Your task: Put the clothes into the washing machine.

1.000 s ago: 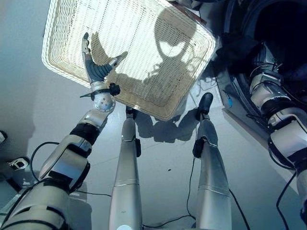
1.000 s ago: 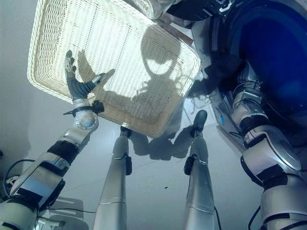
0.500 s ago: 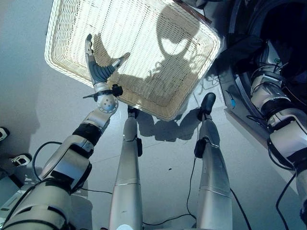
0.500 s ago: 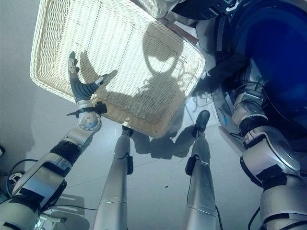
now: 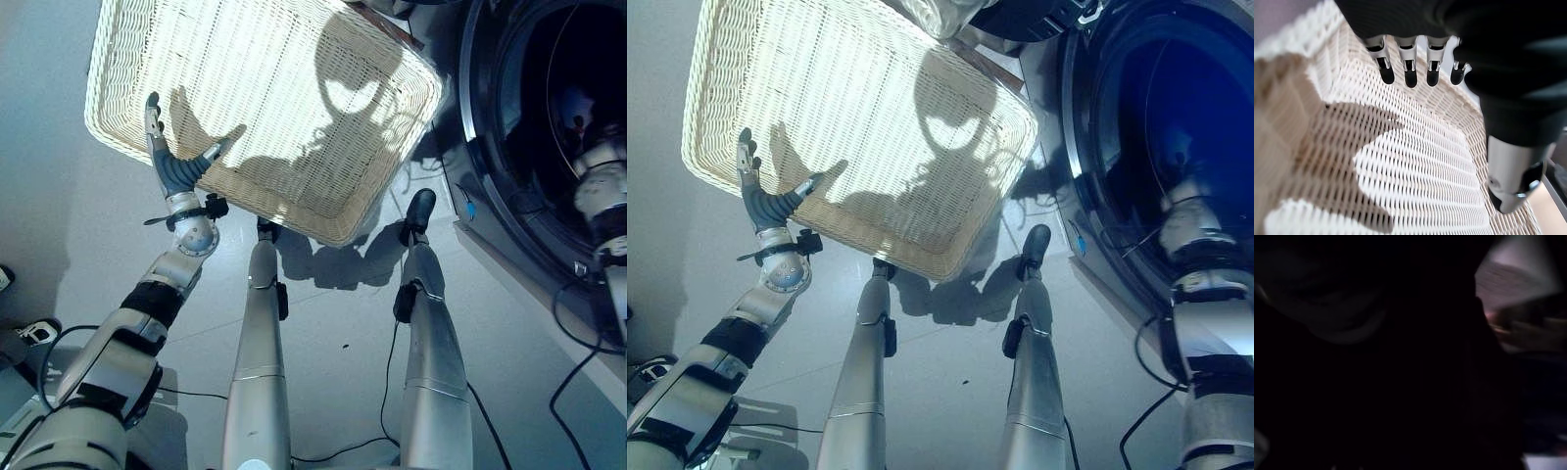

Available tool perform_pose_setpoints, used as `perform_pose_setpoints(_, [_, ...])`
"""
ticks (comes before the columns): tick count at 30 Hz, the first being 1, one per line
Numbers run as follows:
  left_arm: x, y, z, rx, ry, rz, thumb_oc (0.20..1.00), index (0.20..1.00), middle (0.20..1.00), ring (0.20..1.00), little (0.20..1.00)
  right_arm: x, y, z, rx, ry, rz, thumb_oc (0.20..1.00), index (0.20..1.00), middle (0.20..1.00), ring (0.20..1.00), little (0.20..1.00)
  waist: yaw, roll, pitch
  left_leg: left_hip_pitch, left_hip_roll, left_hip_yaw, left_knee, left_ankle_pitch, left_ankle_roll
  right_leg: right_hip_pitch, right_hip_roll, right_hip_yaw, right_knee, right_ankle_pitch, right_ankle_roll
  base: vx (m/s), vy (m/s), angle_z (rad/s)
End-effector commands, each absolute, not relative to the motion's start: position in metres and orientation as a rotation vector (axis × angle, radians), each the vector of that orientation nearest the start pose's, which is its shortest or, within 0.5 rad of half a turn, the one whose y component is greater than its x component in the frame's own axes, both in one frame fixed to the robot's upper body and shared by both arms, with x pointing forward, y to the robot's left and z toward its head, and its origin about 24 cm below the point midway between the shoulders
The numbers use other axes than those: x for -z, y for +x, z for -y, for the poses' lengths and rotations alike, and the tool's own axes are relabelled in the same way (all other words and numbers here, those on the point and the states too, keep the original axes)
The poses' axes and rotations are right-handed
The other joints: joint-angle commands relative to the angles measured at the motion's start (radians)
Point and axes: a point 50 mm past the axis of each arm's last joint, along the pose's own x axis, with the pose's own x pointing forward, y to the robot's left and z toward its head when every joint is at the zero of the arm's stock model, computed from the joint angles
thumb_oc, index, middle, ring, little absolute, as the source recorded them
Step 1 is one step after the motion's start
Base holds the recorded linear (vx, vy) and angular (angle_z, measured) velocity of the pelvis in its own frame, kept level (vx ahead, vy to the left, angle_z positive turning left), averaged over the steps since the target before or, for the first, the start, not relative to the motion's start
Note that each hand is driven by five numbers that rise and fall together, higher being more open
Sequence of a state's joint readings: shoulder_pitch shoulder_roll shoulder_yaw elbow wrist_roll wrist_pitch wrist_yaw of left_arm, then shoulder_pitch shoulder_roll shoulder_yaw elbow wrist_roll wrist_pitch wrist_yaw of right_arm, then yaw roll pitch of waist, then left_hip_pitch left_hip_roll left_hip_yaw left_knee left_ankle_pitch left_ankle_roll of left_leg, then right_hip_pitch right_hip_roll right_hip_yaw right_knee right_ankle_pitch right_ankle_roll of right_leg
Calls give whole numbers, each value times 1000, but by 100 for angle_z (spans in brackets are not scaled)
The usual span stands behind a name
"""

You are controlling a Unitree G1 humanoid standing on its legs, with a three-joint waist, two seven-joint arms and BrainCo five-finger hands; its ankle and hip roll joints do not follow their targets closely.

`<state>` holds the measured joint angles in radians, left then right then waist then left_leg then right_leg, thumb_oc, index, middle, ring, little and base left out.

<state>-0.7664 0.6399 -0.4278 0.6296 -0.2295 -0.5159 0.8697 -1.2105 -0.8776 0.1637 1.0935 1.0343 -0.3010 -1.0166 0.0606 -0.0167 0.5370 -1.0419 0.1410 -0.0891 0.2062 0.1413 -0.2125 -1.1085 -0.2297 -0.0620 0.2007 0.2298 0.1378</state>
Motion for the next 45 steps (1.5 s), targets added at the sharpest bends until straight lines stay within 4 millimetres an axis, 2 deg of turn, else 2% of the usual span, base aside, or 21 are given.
perform_pose_setpoints(1, [-207, 345, -240, -600, 243, 774, 1000, 1000, 1000, 1000, 1000, -305, 292, 413, 1474, 572, 570, 200, 200, 200, 200, 200, -44, 2, -17, 15, -56, 8, -16, -47, 88, 35, 82, -49, 12, -16, 54, 0, 0, 0])
perform_pose_setpoints(2, [-208, 346, -240, -599, 245, 774, 1000, 1000, 1000, 1000, 1000, -306, 292, 414, 1464, 566, 566, 200, 200, 200, 200, 200, -44, 1, -17, 17, -57, 6, -17, -48, 88, 37, 82, -49, 11, -16, 54, 0, 0, 0])
perform_pose_setpoints(3, [-209, 347, -241, -595, 249, 772, 1000, 1000, 1000, 1000, 1000, -307, 293, 414, 1439, 554, 562, 570, 570, 570, 570, 570, -42, 0, -17, 21, -58, 3, -20, -48, 89, 39, 82, -48, 9, -16, 54, 0, 0, 0])
perform_pose_setpoints(4, [-211, 347, -241, -595, 249, 771, 1000, 1000, 1000, 1000, 1000, -308, 295, 413, 1422, 539, 558, 893, 893, 893, 893, 893, -42, 0, -17, 23, -59, 3, -23, -48, 89, 40, 82, -48, 7, -16, 53, 0, 0, 0])
perform_pose_setpoints(5, [-213, 348, -242, -594, 247, 772, 1000, 1000, 1000, 1000, 1000, -311, 299, 411, 1386, 498, 550, 1000, 1000, 1000, 1000, 1000, -40, 2, -17, 24, -61, 1, -26, -48, 90, 40, 81, -49, 5, -17, 53, 0, 0, 0])
perform_pose_setpoints(8, [-216, 350, -243, -591, 247, 768, 1000, 1000, 1000, 1000, 1000, -316, 307, 401, 1369, 371, 525, 1000, 1000, 1000, 1000, 1000, -35, 7, -17, 25, -65, -2, -29, -47, 90, 41, 79, -50, 3, -18, 51, 0, 0, 0])
perform_pose_setpoints(10, [-218, 351, -244, -587, 247, 764, 1000, 1000, 1000, 1000, 1000, -317, 314, 393, 1370, 219, 478, 1000, 1000, 1000, 1000, 1000, -30, 10, -17, 28, -67, -2, -30, -46, 90, 45, 76, -55, 1, -20, 52, 0, 0, 0])
perform_pose_setpoints(11, [-218, 351, -244, -584, 248, 764, 1000, 1000, 1000, 1000, 1000, -317, 316, 390, 1389, 109, 456, 1000, 1000, 1000, 1000, 1000, -29, 11, -17, 28, -66, 0, -30, -46, 89, 47, 75, -56, 1, -22, 52, 0, 0, 0])
perform_pose_setpoints(13, [-221, 353, -243, -574, 245, 770, 1000, 1000, 1000, 1000, 1000, -323, 323, 380, 1429, -226, 371, 1000, 1000, 1000, 1000, 1000, -24, 12, -17, 24, -69, -3, -30, -44, 91, 47, 72, -61, -2, -19, 53, 0, 0, 0])
perform_pose_setpoints(17, [-229, 356, -239, -558, 237, 783, 1000, 1000, 1000, 1000, 1000, -322, 329, 375, 1436, -454, 249, 1000, 1000, 1000, 1000, 1000, -18, 16, -17, 15, -68, -2, -28, -42, 94, 43, 68, -68, -4, -20, 51, 0, 0, 0])
perform_pose_setpoints(19, [-232, 357, -239, -554, 236, 788, 1000, 1000, 1000, 1000, 1000, -323, 329, 375, 1455, -586, 231, 1000, 1000, 1000, 1000, 1000, -18, 17, -17, 13, -68, 0, -28, -41, 94, 43, 68, -69, -4, -20, 52, 0, 0, 0])
perform_pose_setpoints(20, [-235, 357, -238, -551, 235, 796, 1000, 1000, 1000, 1000, 1000, -325, 332, 369, 1460, -745, 221, 1000, 1000, 1000, 1000, 1000, -19, 17, -17, 11, -69, 1, -34, -38, 97, 42, 67, -71, -8, -17, 54, 0, 0, 0])
perform_pose_setpoints(23, [-238, 357, -237, -552, 233, 802, 1000, 1000, 1000, 1000, 1000, -326, 334, 363, 1464, -898, 229, 1000, 1000, 1000, 1000, 1000, -19, 18, -17, 1, -71, 1, -33, -37, 99, 36, 65, -75, -9, -17, 55, 0, 0, 0])
perform_pose_setpoints(33, [-238, 357, -237, -561, 234, 818, 1000, 1000, 1000, 1000, 1000, -317, 339, 349, 1467, -1030, 384, 1000, 1000, 1000, 1000, 1000, -29, 20, -17, -14, -74, 7, -23, -43, 103, 21, 66, -70, -4, -21, 58, 0, -2, 1])
perform_pose_setpoints(34, [-238, 357, -236, -562, 232, 820, 1000, 1000, 1000, 1000, 1000, -316, 342, 340, 1417, -1111, 458, 1000, 1000, 1000, 1000, 1000, -34, 18, -17, -16, -76, 9, -20, -45, 103, 18, 67, -67, -3, -21, 58, 0, 0, 0])
perform_pose_setpoints(36, [-237, 357, -236, -562, 230, 820, 1000, 1000, 1000, 1000, 1000, -313, 343, 337, 1393, -1137, 486, 1000, 1000, 1000, 1000, 1000, -37, 17, -17, -17, -75, 11, -19, -45, 103, 18, 67, -66, -3, -22, 59, 0, 0, 0])
perform_pose_setpoints(37, [-234, 356, -233, -562, 219, 816, 1000, 1000, 1000, 1000, 1000, -306, 346, 326, 1341, -1176, 569, 1000, 1000, 1000, 1000, 1000, -44, 14, -17, -19, -76, 12, -17, -46, 104, 14, 69, -61, -1, -24, 58, 0, 0, 0])
perform_pose_setpoints(45, [-220, 354, -229, -555, 210, 804, 1000, 1000, 1000, 1000, 1000, -274, 350, 306, 1183, -1195, 675, 1000, 1000, 1000, 1000, 1000, -60, 9, -17, -24, -81, 17, -7, -52, 106, 3, 71, -50, 8, -27, 58, 0, 0, 0])
